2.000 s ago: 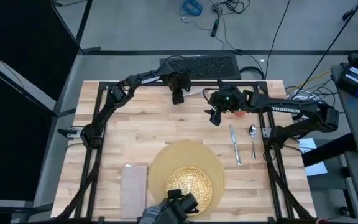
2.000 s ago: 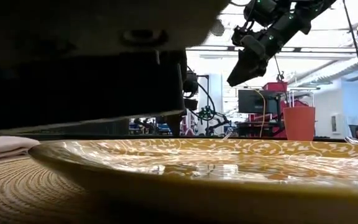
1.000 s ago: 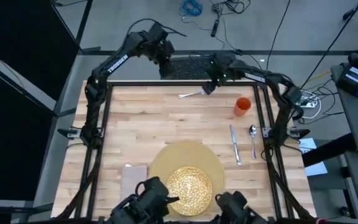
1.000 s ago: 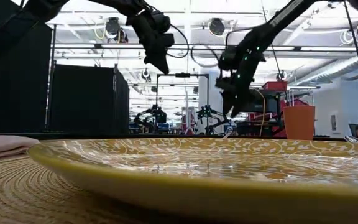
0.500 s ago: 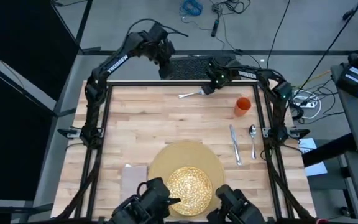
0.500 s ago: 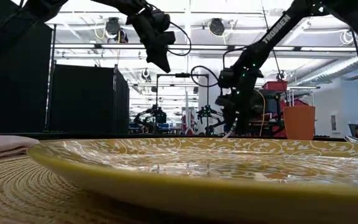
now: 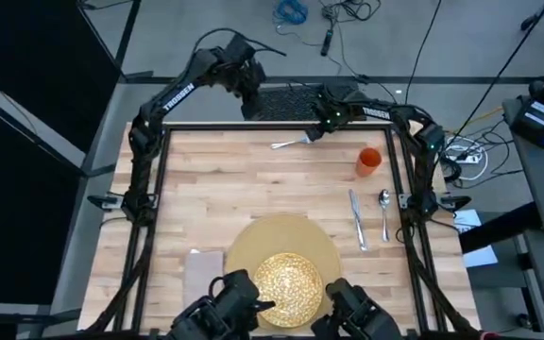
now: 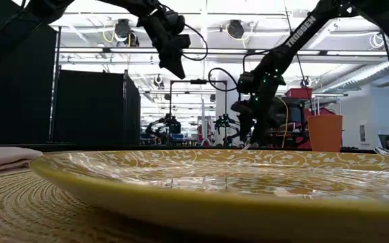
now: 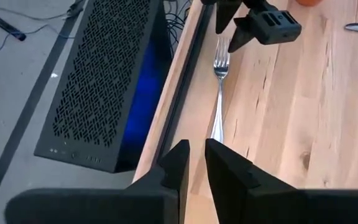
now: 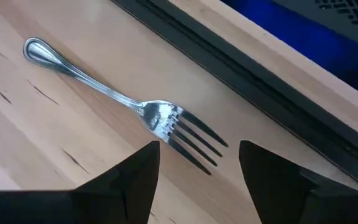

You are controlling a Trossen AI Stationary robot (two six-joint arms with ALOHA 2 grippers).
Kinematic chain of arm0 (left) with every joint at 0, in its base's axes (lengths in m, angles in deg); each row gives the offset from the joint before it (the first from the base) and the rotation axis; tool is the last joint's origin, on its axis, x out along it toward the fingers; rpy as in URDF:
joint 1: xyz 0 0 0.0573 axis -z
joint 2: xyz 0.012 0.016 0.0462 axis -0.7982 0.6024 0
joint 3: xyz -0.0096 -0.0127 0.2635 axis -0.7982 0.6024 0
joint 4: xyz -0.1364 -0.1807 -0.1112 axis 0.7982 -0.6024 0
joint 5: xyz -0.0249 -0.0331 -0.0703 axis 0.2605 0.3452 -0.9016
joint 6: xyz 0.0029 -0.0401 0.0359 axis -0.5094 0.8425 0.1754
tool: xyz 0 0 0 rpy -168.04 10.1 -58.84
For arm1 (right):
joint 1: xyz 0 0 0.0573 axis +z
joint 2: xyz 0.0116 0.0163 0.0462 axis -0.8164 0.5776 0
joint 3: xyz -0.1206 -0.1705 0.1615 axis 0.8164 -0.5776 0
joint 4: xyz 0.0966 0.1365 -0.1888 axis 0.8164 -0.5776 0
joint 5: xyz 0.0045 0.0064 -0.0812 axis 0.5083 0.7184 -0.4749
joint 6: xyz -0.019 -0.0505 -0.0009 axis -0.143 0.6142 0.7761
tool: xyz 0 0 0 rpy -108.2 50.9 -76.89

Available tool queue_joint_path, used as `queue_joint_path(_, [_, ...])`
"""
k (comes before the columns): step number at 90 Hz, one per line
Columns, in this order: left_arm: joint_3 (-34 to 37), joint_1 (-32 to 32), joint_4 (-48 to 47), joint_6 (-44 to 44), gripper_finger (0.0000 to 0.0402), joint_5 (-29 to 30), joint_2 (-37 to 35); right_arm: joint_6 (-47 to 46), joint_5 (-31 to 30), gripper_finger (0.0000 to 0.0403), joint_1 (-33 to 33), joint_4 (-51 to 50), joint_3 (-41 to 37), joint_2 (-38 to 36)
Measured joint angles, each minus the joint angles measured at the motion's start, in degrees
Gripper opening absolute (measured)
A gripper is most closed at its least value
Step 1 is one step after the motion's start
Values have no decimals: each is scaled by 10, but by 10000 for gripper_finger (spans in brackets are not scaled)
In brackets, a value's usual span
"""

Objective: Set table place
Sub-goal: Put the fork on the brown table napkin

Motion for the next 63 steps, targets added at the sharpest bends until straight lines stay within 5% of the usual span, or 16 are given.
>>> queue_joint_path(63, [0, 2, 1, -8, 40, 0, 0, 7, 9, 71, -1, 23, -1, 30])
